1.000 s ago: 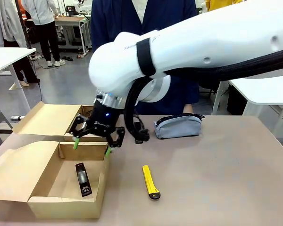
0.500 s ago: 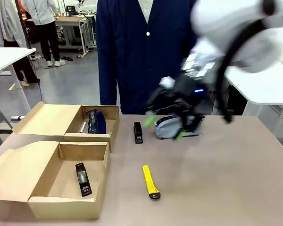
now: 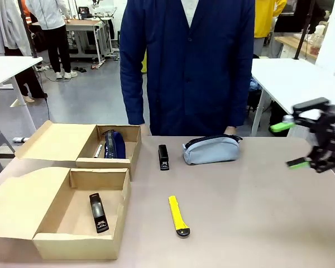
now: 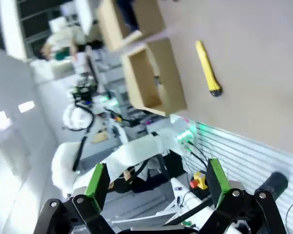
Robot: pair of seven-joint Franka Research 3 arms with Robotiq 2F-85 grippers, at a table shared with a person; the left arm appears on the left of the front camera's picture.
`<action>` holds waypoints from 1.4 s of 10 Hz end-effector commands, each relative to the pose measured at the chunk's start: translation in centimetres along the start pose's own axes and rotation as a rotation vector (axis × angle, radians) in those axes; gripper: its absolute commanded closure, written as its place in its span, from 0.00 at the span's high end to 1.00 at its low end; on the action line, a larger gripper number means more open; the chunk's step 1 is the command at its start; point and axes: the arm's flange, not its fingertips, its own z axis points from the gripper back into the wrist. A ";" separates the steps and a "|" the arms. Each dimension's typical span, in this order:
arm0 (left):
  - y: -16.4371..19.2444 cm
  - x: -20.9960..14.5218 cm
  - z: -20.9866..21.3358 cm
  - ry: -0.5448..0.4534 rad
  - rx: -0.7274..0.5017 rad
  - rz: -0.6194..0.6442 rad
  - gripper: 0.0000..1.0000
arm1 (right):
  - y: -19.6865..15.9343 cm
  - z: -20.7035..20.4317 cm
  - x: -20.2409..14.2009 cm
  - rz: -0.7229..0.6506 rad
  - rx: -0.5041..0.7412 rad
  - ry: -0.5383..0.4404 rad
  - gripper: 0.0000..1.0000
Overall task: Place items inside the box.
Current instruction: Pick up a Pencil pouch or Stapler and place it inside the Mailer Box closest to the robot.
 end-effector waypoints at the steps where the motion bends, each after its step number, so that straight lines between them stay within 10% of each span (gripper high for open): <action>1: 0.0 -0.1 -0.1 0.010 -0.008 -0.020 1.00 | -8.4 0.5 -5.3 0.267 0.155 0.079 1.00; 3: 0.0 -0.1 -0.1 0.010 -0.008 -0.020 1.00 | -12.8 -1.1 -4.3 0.000 0.072 -0.026 1.00; 4: 0.0 -0.1 -0.1 0.010 -0.008 -0.020 1.00 | -3.3 5.0 -0.3 0.170 0.141 -0.008 1.00; 14: 0.0 -0.1 -0.1 0.010 -0.008 -0.020 1.00 | -3.3 5.0 -0.3 0.170 0.141 -0.008 1.00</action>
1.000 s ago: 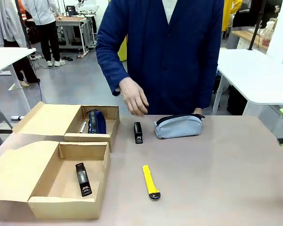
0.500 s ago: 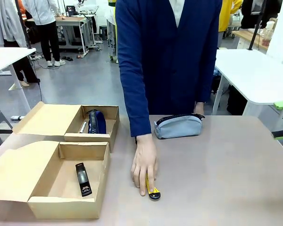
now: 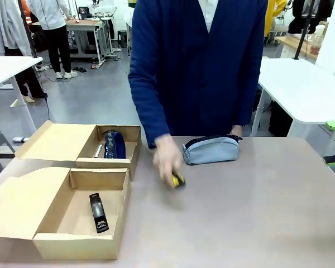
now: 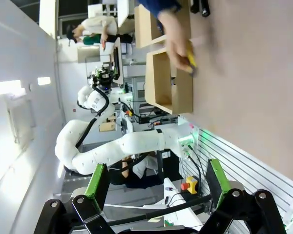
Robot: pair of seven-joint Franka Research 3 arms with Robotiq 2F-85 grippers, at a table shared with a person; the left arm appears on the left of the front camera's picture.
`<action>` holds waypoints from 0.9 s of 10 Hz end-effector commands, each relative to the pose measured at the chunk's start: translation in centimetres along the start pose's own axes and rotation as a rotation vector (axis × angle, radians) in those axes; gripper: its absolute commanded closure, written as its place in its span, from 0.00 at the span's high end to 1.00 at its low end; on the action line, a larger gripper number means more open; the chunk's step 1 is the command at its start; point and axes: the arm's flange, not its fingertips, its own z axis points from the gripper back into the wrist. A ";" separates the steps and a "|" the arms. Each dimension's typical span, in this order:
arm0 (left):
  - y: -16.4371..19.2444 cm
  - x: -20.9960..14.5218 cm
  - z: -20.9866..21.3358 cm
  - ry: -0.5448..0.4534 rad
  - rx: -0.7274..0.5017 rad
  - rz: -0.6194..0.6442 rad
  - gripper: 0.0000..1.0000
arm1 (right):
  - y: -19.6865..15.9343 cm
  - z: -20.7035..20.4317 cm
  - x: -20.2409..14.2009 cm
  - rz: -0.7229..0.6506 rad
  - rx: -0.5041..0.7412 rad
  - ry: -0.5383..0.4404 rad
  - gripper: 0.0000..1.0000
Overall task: Place items inside the box.
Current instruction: Pick up a Pencil pouch or Stapler and place it inside the Mailer Box closest to the robot.
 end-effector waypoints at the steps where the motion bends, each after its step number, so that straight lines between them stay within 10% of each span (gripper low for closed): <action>1: -0.1 -0.1 -0.1 0.010 -0.008 -0.020 1.00 | 0.4 0.1 0.1 -0.004 0.018 -0.003 1.00; 5: -0.1 -0.1 -0.1 0.010 -0.008 -0.020 1.00 | 0.0 0.0 0.0 0.000 -0.001 0.001 1.00; 9: -0.1 -0.1 -0.1 0.010 -0.008 -0.020 1.00 | 4.5 -16.6 8.6 0.581 -0.621 0.461 1.00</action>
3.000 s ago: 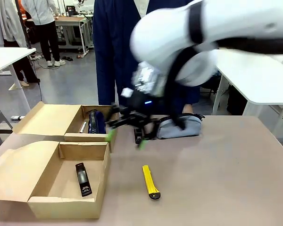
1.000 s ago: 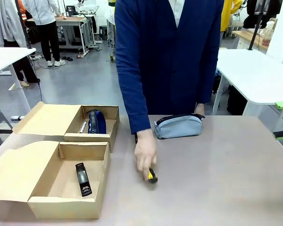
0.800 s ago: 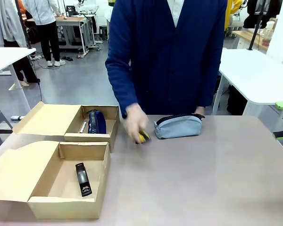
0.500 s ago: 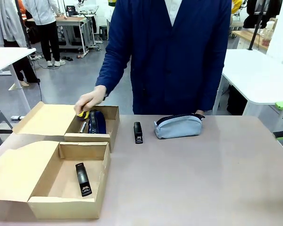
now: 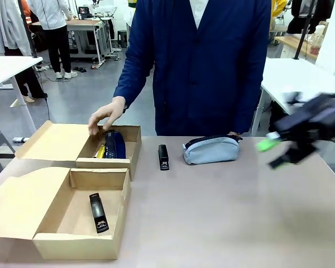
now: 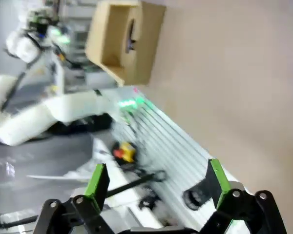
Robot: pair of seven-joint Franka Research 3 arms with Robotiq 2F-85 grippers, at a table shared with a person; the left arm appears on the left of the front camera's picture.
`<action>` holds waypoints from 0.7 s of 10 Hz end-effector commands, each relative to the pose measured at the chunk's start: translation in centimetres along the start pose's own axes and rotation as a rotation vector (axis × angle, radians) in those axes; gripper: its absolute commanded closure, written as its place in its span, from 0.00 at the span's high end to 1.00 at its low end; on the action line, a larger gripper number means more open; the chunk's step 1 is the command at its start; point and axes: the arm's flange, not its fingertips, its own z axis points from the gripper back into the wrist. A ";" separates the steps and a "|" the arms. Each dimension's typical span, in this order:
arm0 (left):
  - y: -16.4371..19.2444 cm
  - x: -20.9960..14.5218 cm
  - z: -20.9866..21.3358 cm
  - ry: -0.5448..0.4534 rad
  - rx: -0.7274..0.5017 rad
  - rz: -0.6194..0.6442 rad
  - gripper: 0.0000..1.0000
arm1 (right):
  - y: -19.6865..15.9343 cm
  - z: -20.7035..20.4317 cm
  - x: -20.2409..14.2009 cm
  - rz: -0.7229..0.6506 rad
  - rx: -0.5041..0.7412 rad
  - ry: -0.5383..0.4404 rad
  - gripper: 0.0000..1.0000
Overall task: Place items inside the box.
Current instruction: Pick up a Pencil pouch or Stapler and place it inside the Mailer Box closest to the robot.
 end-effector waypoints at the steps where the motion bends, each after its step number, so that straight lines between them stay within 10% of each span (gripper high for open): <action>1: -0.1 -0.1 0.0 0.008 -0.008 -0.021 1.00 | -0.2 -2.1 4.9 0.378 -0.490 0.152 1.00; 2: -0.1 -0.1 0.0 0.008 -0.008 -0.021 1.00 | 0.2 -1.9 4.5 0.266 -0.525 0.148 1.00; 3: -0.1 -0.1 0.0 0.008 -0.008 -0.021 1.00 | 1.7 -3.4 3.2 0.092 -0.123 0.088 1.00; 5: -0.1 -0.1 0.0 0.008 -0.008 -0.021 1.00 | 1.9 -4.9 5.2 0.170 -0.263 0.162 1.00; 7: -0.1 -0.1 0.0 0.008 -0.008 -0.021 1.00 | 1.2 -3.9 7.1 0.527 -0.486 0.195 1.00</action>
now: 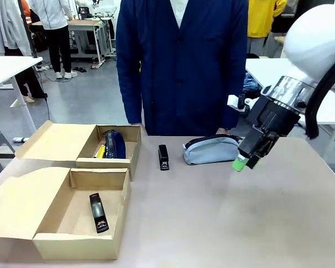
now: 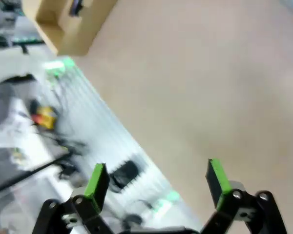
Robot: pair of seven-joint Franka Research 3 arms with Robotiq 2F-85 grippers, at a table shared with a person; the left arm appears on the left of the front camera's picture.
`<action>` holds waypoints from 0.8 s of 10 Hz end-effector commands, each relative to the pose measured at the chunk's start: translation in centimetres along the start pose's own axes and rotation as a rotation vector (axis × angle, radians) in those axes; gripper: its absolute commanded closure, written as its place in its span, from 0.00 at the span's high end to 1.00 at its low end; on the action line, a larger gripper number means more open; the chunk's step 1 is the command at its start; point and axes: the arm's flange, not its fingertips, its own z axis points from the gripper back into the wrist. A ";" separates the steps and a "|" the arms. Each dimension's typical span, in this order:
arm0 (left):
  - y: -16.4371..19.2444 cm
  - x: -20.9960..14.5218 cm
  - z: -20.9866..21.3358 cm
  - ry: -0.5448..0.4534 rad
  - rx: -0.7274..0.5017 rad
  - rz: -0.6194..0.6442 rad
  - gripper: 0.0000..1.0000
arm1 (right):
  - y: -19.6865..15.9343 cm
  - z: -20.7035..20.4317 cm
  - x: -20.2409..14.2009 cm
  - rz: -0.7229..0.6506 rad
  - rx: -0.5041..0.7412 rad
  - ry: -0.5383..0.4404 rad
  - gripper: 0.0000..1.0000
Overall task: Place items inside the box.
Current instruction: Pick up a Pencil pouch or Stapler and place it inside the Mailer Box closest to the robot.
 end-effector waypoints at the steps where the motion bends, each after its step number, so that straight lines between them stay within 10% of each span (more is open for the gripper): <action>1: -0.1 -0.1 0.0 0.009 -0.008 -0.020 1.00 | -3.2 1.7 2.8 0.502 -0.248 -0.180 1.00; 2: -0.1 -0.1 0.0 0.009 -0.008 -0.020 1.00 | -5.2 2.7 3.4 0.733 -0.353 -0.316 1.00; 3: -0.1 -0.1 0.0 0.009 -0.008 -0.020 1.00 | -5.8 3.5 2.8 1.100 -0.230 -0.442 1.00; 5: -0.1 -0.1 0.0 0.009 -0.008 -0.020 1.00 | -6.2 4.2 0.2 1.591 0.164 -0.388 1.00; 6: -0.1 -0.1 0.0 0.009 -0.008 -0.020 1.00 | -6.6 4.8 -1.1 1.612 0.383 -0.293 1.00; 7: -0.1 -0.1 0.0 0.009 -0.008 -0.020 1.00 | -5.9 5.1 2.6 0.706 -0.318 -0.140 1.00; 8: -0.1 -0.1 0.0 0.009 -0.008 -0.020 1.00 | -5.9 5.1 2.6 0.706 -0.318 -0.140 1.00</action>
